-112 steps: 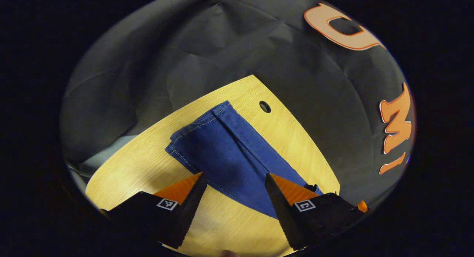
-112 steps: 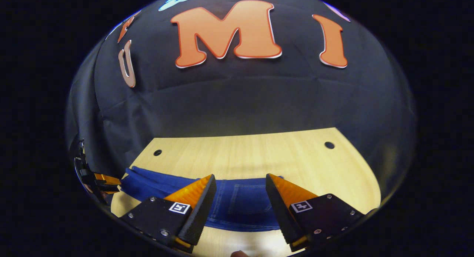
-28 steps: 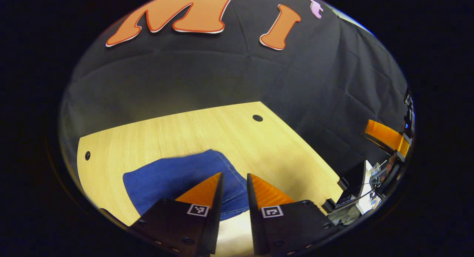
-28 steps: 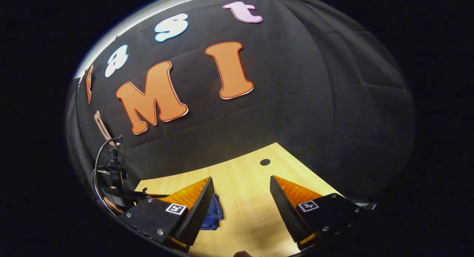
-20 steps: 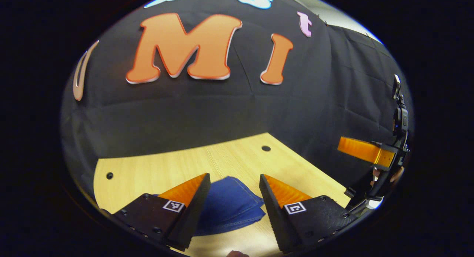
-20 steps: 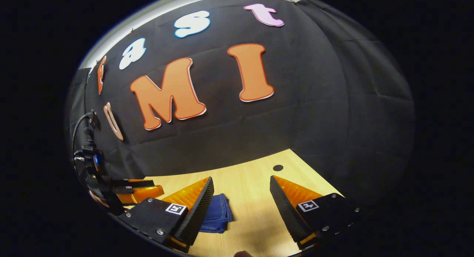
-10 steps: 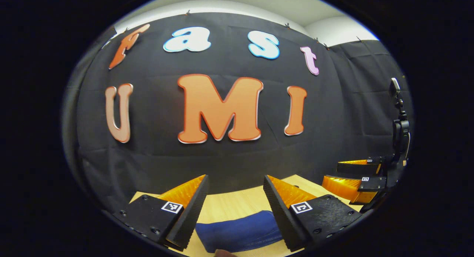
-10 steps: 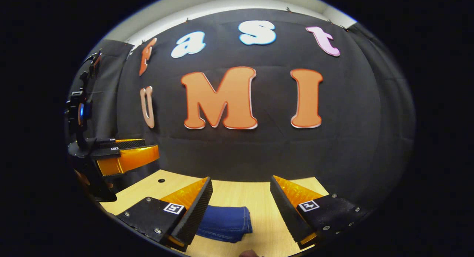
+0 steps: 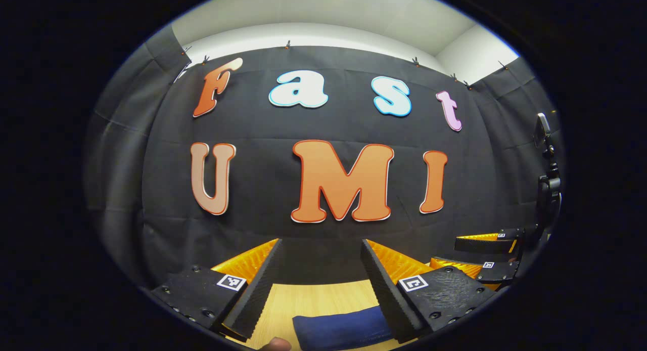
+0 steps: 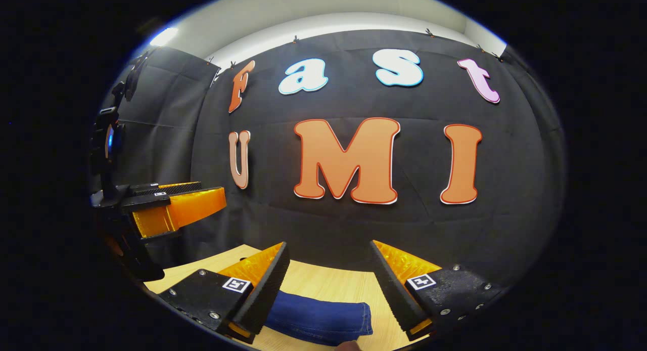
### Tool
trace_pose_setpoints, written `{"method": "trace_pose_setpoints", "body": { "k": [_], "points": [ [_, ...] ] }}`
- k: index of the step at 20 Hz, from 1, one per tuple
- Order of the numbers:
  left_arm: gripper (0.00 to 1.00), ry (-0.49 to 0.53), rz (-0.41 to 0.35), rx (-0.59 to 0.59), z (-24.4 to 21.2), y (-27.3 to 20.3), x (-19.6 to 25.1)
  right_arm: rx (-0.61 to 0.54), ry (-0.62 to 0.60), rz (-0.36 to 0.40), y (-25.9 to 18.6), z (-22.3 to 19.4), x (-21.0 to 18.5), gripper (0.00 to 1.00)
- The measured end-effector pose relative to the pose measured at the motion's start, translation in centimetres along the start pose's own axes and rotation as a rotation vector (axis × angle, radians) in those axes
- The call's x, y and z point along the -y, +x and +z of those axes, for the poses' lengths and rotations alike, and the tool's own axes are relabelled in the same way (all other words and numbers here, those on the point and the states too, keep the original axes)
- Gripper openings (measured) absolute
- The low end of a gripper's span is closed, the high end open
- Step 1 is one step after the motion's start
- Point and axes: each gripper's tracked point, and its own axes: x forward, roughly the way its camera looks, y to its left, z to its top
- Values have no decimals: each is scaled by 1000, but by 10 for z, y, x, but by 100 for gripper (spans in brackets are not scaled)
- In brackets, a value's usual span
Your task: Grasp the waist and the cuffs of the jeans and fold them to make the two legs overlap; first hold the waist and fold one-third of the jeans toward the cuffs, then hold the cuffs and fold the remaining one-third in the same direction to finish folding.
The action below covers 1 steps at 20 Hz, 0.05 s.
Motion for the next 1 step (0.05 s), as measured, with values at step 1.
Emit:
{"method": "trace_pose_setpoints", "body": {
  "k": [1],
  "points": [
    [92,5,14,0,0,-1,-3,2,-1,-4,0,0,-2,97]
  ]
}}
